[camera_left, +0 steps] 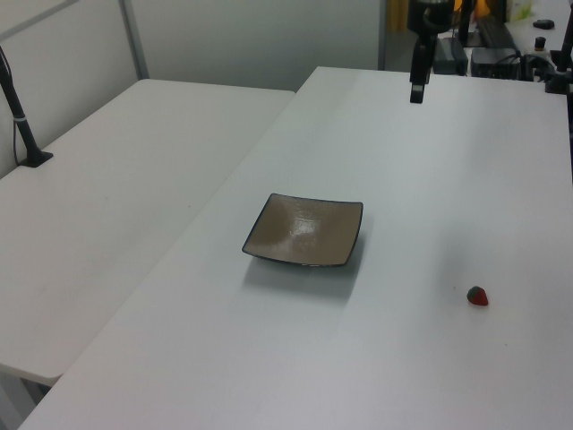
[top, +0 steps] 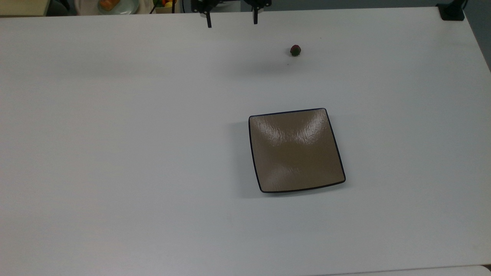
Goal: Strawberries on a ceramic plate
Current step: 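Move the open gripper toward the red strawberry on the table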
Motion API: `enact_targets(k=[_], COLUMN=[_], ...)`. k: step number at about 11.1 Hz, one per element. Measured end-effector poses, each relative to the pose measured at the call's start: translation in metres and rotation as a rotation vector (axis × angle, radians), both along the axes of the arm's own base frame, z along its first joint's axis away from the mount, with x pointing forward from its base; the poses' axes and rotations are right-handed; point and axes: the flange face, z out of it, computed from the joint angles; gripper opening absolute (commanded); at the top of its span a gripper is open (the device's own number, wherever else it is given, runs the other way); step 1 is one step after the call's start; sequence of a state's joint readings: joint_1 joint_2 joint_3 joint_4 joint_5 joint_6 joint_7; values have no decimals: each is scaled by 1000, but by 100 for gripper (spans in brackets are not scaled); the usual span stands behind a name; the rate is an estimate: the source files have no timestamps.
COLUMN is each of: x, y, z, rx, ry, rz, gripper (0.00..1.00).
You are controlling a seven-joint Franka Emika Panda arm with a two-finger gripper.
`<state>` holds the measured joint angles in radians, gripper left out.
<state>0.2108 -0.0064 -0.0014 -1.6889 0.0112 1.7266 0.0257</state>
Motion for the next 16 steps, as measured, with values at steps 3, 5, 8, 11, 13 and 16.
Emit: enact_targets(k=[3,5,8,11,13,16], x=[-14,-28,-47,-69,-89,-110], y=[35,55,81,110,133,148], z=[-27,-42,-67,-93,-114,-145], rx=[-16,-35,-58,-84,-107,-127], ry=[62,127,191,243,284,309], rz=[66,108,164,229,281,324], gripper=[100,100,100,100,100,100])
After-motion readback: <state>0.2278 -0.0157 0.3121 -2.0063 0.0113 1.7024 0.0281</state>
